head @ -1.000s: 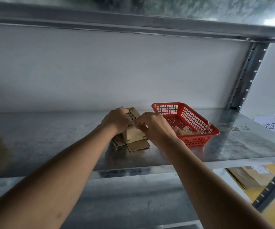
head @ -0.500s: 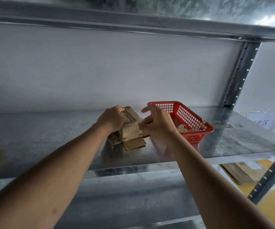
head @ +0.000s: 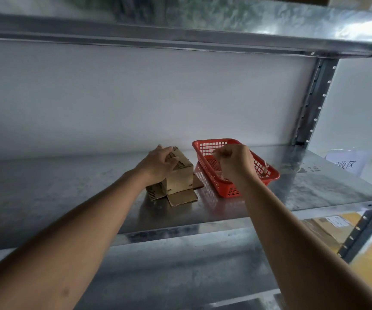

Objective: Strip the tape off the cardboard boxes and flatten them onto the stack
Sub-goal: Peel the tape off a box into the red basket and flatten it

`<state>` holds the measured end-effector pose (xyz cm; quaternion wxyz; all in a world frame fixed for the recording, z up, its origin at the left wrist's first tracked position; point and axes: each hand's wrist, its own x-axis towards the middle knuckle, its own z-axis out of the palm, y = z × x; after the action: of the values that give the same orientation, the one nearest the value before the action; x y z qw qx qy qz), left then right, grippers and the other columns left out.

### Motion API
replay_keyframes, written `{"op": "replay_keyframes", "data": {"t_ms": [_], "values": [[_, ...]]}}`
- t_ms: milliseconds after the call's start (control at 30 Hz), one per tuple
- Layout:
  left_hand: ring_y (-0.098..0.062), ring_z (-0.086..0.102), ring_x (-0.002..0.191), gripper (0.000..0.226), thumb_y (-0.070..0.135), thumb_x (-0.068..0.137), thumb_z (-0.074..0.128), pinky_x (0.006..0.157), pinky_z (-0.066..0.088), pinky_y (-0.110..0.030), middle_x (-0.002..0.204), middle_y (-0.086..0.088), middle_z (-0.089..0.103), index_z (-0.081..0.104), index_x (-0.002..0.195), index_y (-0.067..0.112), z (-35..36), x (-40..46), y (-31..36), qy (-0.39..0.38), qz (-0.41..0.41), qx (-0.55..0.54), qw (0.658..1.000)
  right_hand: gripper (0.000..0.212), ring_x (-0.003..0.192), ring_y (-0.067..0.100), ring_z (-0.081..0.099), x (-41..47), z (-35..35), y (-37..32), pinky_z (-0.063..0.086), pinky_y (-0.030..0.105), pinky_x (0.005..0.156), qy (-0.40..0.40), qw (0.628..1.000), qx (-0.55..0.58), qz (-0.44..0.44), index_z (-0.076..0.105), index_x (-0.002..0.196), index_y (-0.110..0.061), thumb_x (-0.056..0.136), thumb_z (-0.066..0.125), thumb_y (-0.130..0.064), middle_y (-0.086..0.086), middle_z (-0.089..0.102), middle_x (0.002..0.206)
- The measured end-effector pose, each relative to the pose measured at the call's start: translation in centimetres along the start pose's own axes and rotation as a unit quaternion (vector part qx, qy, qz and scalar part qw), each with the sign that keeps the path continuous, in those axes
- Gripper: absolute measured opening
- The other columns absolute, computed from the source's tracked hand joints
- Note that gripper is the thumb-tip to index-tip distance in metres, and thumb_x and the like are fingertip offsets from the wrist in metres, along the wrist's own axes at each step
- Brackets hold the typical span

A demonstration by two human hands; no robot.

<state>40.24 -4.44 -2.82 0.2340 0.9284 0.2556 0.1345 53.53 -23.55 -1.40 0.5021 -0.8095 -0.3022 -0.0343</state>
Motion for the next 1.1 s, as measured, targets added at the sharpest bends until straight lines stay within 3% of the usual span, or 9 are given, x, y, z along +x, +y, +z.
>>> {"op": "replay_keyframes", "data": {"t_ms": [67,200,300,433,600,700,933,1033,1100], "values": [[-0.028,0.02,0.156,0.063,0.047,0.109,0.039,0.12,0.025,-0.04,0.17,-0.007,0.018,0.022,0.165,0.025,0.0,0.0,0.6,-0.001,0.003,0.005,1.0,0.011,0.066,0.012,0.064,0.9,-1.0,0.6,0.054,0.025,0.061,-0.03,0.998,-0.037,0.033,0.079,0.098,-0.012,0.096,0.073,-0.021,0.001,0.075,0.086],[-0.031,0.011,0.159,0.058,0.048,0.109,0.038,0.125,0.023,-0.047,0.174,-0.006,0.005,0.024,0.164,0.036,0.2,1.2,0.8,-0.029,-0.023,0.007,0.999,0.025,0.057,0.011,0.058,2.8,-2.1,1.5,0.054,0.028,0.059,-0.103,0.989,-0.074,0.077,0.076,0.093,-0.007,0.1,0.067,-0.029,0.003,0.073,0.082],[-0.033,0.019,0.157,0.055,0.05,0.107,0.038,0.122,0.03,-0.05,0.172,-0.007,0.011,0.028,0.16,0.041,0.5,2.2,0.5,-0.035,-0.033,0.01,0.999,0.008,0.062,0.003,0.066,3.9,-2.2,2.1,0.057,0.025,0.061,-0.115,0.988,-0.092,0.051,0.079,0.095,-0.017,0.097,0.071,-0.017,-0.007,0.072,0.09],[-0.032,0.03,0.151,0.055,0.055,0.105,0.039,0.118,0.035,-0.053,0.162,-0.006,0.028,0.033,0.158,0.043,0.8,2.4,0.1,-0.029,-0.034,0.002,0.999,0.008,0.081,0.013,0.07,5.2,-1.8,2.5,0.062,0.033,0.078,-0.133,0.978,-0.158,0.011,0.083,0.085,-0.03,0.085,0.086,-0.023,-0.009,0.076,0.088],[-0.03,0.015,0.158,0.055,0.056,0.106,0.039,0.126,0.023,-0.052,0.173,-0.002,0.009,0.031,0.159,0.043,1.0,2.2,0.2,-0.027,-0.042,-0.003,0.999,0.008,0.073,0.008,0.068,6.5,-1.5,3.5,0.054,0.025,0.069,-0.183,0.949,-0.254,0.027,0.083,0.085,-0.027,0.083,0.085,-0.034,-0.006,0.075,0.082],[-0.027,0.011,0.159,0.056,0.057,0.105,0.04,0.127,0.019,-0.05,0.174,0.0,0.004,0.03,0.159,0.043,1.1,2.0,0.2,-0.022,-0.046,-0.007,0.999,0.022,0.07,0.014,0.072,7.2,-0.9,4.9,0.063,0.036,0.075,-0.168,0.944,-0.28,0.048,0.08,0.074,-0.027,0.077,0.089,-0.047,-0.006,0.075,0.074],[-0.023,0.005,0.16,0.056,0.056,0.106,0.04,0.129,0.014,-0.048,0.174,0.001,-0.002,0.03,0.16,0.042,1.3,1.8,0.6,-0.015,-0.062,-0.02,0.998,0.054,0.111,0.03,0.066,7.8,-0.3,6.5,0.052,0.048,0.103,-0.215,0.922,-0.32,0.049,0.069,0.116,-0.013,0.084,0.078,-0.056,0.01,0.071,0.12],[-0.021,0.004,0.16,0.057,0.054,0.107,0.04,0.129,0.013,-0.047,0.174,0.001,-0.003,0.03,0.161,0.04,1.4,1.7,0.9,-0.014,-0.065,-0.024,0.997,0.047,0.123,0.028,0.06,7.9,-0.4,6.4,0.031,0.059,0.117,-0.22,0.906,-0.361,0.029,0.075,0.113,-0.028,0.083,0.074,-0.064,-0.001,0.071,0.125],[-0.022,0.004,0.16,0.057,0.055,0.106,0.04,0.129,0.013,-0.046,0.174,0.002,-0.003,0.03,0.161,0.04,1.4,1.6,1.0,-0.014,-0.066,-0.029,0.997,0.026,0.113,0.021,0.058,7.9,-0.8,6.3,0.025,0.06,0.117,-0.21,0.913,-0.35,-0.003,0.079,0.104,-0.034,0.087,0.076,-0.053,-0.007,0.073,0.118]]}}
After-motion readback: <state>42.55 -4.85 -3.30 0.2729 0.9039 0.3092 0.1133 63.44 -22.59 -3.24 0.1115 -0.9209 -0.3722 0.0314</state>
